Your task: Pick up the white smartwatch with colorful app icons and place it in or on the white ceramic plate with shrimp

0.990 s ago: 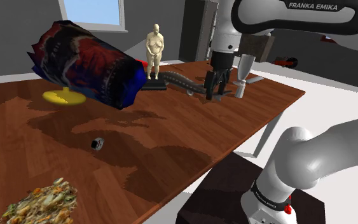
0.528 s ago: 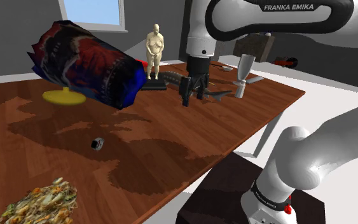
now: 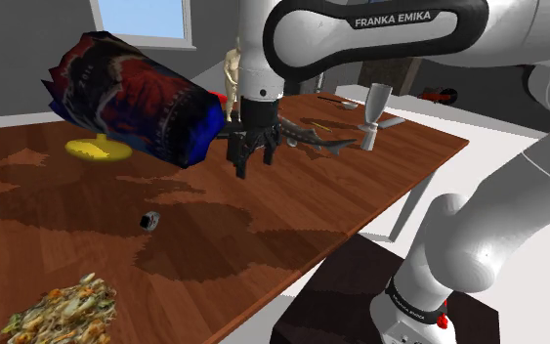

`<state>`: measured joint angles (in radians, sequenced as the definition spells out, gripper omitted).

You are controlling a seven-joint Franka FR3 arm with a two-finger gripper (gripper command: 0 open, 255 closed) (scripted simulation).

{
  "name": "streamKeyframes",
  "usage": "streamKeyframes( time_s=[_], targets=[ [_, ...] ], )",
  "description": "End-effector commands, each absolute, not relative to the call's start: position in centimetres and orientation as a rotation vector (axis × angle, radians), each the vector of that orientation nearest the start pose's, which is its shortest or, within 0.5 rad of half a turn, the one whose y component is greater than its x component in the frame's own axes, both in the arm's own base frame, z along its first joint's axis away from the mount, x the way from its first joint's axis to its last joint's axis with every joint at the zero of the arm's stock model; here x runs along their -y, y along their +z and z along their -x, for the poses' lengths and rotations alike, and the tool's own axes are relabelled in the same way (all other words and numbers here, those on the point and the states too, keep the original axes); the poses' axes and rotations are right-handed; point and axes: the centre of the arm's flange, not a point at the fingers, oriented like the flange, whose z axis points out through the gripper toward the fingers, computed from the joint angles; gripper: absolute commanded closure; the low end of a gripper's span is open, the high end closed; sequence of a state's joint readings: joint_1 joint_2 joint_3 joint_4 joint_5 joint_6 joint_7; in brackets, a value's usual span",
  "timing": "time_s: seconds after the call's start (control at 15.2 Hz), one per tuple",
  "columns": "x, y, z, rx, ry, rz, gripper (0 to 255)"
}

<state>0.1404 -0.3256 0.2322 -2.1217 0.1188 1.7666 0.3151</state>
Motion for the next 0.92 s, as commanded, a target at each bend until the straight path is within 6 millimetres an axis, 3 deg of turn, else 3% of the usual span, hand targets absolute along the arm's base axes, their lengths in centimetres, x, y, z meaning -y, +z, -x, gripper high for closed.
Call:
streamKeyframes(
  time_s=[0.0,0.86],
  targets=[
    [-20.9,53.4,-43.0,0.041,0.067,3.115,0],
    [-36.1,49.7,-50.1,0.117,0.011,3.135,0]
  ],
)
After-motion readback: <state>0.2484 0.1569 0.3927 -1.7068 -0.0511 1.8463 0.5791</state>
